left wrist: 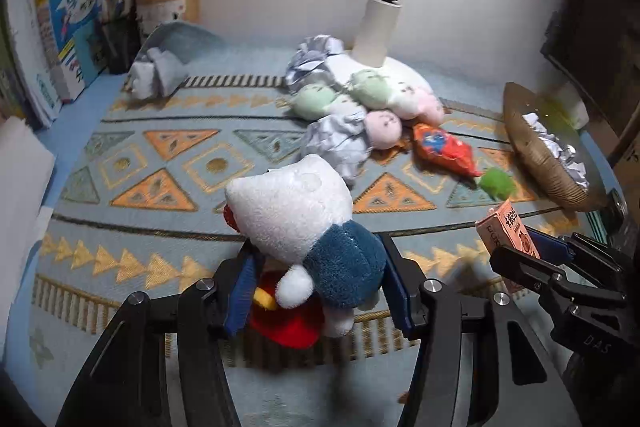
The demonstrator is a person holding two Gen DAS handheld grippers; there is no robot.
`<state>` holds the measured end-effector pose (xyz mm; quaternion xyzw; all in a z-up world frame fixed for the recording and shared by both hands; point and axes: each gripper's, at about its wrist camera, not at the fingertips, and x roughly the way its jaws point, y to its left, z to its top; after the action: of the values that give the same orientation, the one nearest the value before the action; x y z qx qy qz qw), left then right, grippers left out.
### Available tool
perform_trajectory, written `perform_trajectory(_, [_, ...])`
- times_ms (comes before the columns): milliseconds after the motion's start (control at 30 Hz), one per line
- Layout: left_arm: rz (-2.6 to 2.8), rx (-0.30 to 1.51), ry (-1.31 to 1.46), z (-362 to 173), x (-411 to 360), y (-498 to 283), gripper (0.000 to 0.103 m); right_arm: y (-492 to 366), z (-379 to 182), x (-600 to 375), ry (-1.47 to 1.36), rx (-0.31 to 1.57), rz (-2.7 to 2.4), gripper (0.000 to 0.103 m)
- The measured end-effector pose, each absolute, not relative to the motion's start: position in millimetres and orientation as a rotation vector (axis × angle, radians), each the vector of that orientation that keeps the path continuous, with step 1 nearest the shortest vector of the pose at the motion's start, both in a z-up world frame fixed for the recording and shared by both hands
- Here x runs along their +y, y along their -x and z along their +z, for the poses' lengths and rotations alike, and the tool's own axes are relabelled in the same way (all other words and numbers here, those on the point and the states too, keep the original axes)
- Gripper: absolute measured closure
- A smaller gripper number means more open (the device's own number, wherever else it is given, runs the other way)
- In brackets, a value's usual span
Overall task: Organize objects
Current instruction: 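Carry the white plush and orange box to the glass bowl and release both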
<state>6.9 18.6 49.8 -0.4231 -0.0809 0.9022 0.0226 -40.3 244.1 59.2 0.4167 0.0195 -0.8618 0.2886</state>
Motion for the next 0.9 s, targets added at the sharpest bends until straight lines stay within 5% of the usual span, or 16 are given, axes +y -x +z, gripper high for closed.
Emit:
perform_trajectory(467, [2.469,-0.073,0.969,150.8,176.0,72.9,0.05,74.9,178.3,391.8,-0.93,-0.128,-2.756,0.063])
perform_trajectory(667, [2.378,-0.023,0.925,151.3,238.5,108.6,0.05,112.8,184.4,436.8,-1.033,-0.223,-2.896,0.063])
perform_trajectory(767, [2.358,-0.044,0.913,143.8,254.1,122.4,0.045,127.0,173.2,447.5,-1.085,-0.274,-2.906,0.063])
perform_trajectory(900, [2.367,-0.08,0.927,133.7,252.3,134.6,0.026,140.4,153.5,465.8,-1.172,-0.341,-2.904,0.057])
